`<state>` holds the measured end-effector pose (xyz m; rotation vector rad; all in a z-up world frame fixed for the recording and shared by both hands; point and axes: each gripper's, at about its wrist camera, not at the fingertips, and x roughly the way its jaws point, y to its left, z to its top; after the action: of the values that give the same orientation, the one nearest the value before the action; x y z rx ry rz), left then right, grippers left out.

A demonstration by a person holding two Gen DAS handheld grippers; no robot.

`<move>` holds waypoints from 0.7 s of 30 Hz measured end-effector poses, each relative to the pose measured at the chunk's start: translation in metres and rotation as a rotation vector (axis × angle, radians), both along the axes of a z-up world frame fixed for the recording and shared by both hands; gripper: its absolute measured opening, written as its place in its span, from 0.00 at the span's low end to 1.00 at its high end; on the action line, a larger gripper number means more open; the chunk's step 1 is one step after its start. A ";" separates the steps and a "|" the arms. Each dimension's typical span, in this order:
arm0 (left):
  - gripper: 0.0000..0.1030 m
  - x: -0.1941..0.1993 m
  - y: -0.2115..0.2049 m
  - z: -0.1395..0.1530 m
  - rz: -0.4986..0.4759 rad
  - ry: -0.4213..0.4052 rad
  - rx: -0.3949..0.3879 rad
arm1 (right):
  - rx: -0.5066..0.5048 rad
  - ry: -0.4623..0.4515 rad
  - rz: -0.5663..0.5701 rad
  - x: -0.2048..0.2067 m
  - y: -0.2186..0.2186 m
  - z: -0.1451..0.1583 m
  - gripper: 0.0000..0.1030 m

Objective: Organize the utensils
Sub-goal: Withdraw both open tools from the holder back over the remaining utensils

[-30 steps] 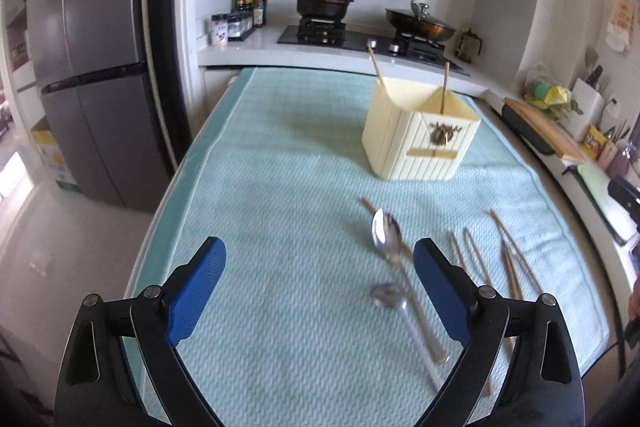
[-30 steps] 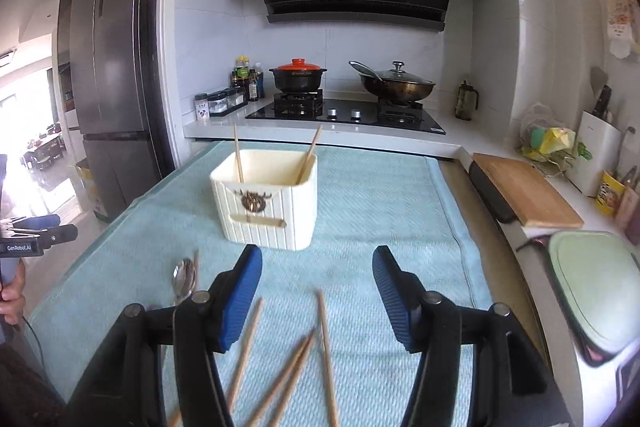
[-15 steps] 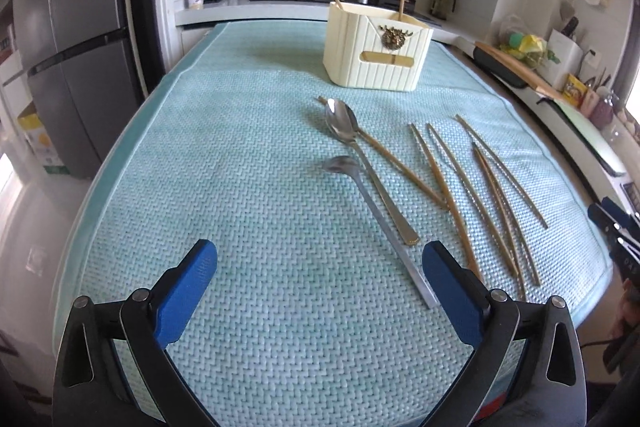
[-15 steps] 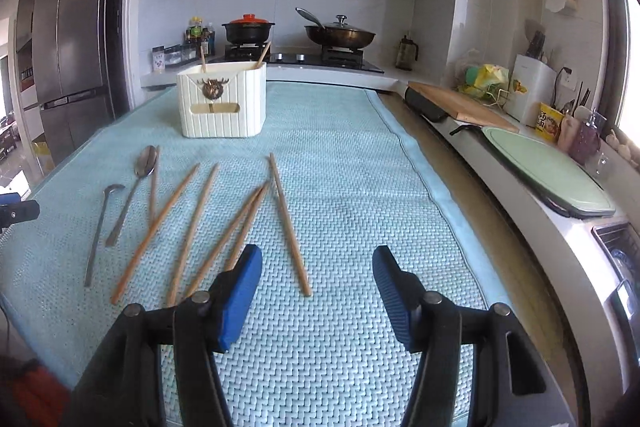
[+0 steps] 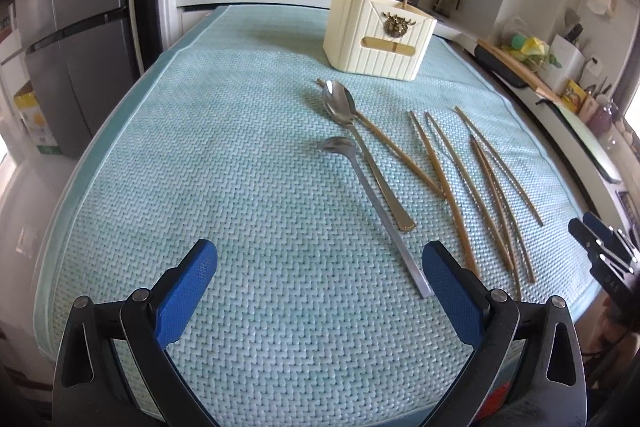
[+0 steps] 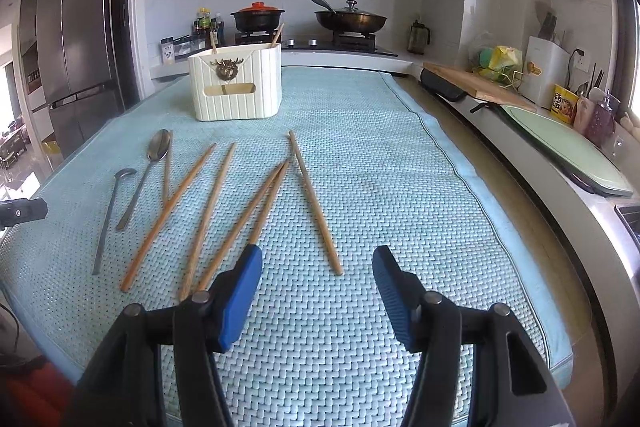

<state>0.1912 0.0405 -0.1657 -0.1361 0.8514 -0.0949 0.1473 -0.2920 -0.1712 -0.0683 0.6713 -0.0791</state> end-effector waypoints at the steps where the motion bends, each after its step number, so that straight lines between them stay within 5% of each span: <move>1: 0.99 0.002 -0.002 -0.001 0.000 0.003 -0.001 | 0.002 0.001 -0.001 0.000 0.000 -0.001 0.57; 13: 0.99 0.055 -0.018 -0.005 -0.003 0.014 0.010 | 0.019 0.009 0.007 0.005 0.002 -0.005 0.57; 21: 0.97 0.098 -0.016 -0.025 0.032 0.098 0.025 | 0.031 0.015 0.006 0.006 -0.001 -0.007 0.57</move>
<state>0.2892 0.0245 -0.1907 -0.1316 0.9476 -0.0476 0.1536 -0.2926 -0.1778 -0.0410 0.6871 -0.0621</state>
